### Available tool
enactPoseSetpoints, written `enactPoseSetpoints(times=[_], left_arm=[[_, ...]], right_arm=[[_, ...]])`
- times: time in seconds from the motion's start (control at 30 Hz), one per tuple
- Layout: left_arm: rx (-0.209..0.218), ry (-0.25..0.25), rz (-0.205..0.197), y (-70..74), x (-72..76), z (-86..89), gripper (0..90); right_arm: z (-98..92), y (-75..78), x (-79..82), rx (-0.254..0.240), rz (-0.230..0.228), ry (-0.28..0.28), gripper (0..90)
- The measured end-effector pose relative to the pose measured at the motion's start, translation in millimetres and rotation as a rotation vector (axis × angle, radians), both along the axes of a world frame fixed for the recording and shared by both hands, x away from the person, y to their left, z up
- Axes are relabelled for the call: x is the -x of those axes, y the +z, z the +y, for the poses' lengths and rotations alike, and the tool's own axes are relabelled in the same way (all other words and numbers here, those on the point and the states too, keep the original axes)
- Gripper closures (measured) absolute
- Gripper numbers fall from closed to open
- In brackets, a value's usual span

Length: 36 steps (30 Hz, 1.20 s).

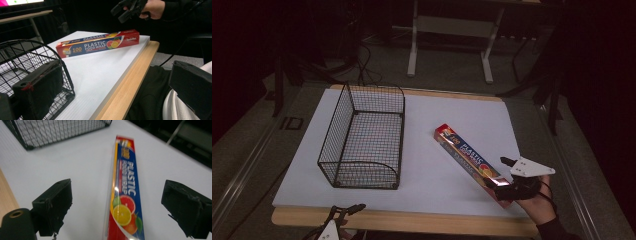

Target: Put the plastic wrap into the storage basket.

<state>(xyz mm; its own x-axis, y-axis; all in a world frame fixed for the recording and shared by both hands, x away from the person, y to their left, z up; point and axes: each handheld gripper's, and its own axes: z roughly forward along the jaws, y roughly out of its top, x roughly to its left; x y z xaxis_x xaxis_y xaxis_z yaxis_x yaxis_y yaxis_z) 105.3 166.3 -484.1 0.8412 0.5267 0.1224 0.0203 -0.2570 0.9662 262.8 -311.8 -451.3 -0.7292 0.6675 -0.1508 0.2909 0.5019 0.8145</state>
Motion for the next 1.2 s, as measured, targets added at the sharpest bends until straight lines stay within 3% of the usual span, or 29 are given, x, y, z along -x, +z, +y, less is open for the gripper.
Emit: enactPoseSetpoints(times=[0.27,0.33,0.37,0.7,0.97,1.2], left_arm=[[-0.001,-0.002,0.003,-0.4,-0.2,-0.4,0.0],[-0.001,-0.002,0.003,-0.4,-0.2,-0.3,0.1],[-0.001,-0.003,0.004,-0.5,0.0,-0.4,0.1],[-0.003,-0.008,0.006,-0.8,0.1,-0.6,0.1],[-0.005,-0.009,0.008,-1.0,0.1,-0.9,0.0],[-0.013,-0.009,0.009,-1.5,-0.1,-1.0,0.1]], right_arm=[[0.3,-9.5,-26.4,0.042,0.134,-0.007,9.8],[0.9,-10.6,-29.7,0.050,0.149,-0.006,9.8],[3.0,-13.6,-37.0,0.072,0.179,-0.011,9.8],[14.1,-17.7,-59.2,0.109,0.239,-0.023,9.8],[20.4,-28.7,-79.6,0.129,0.338,-0.054,9.9],[30.3,-38.5,-93.2,0.198,0.399,-0.061,10.1]])
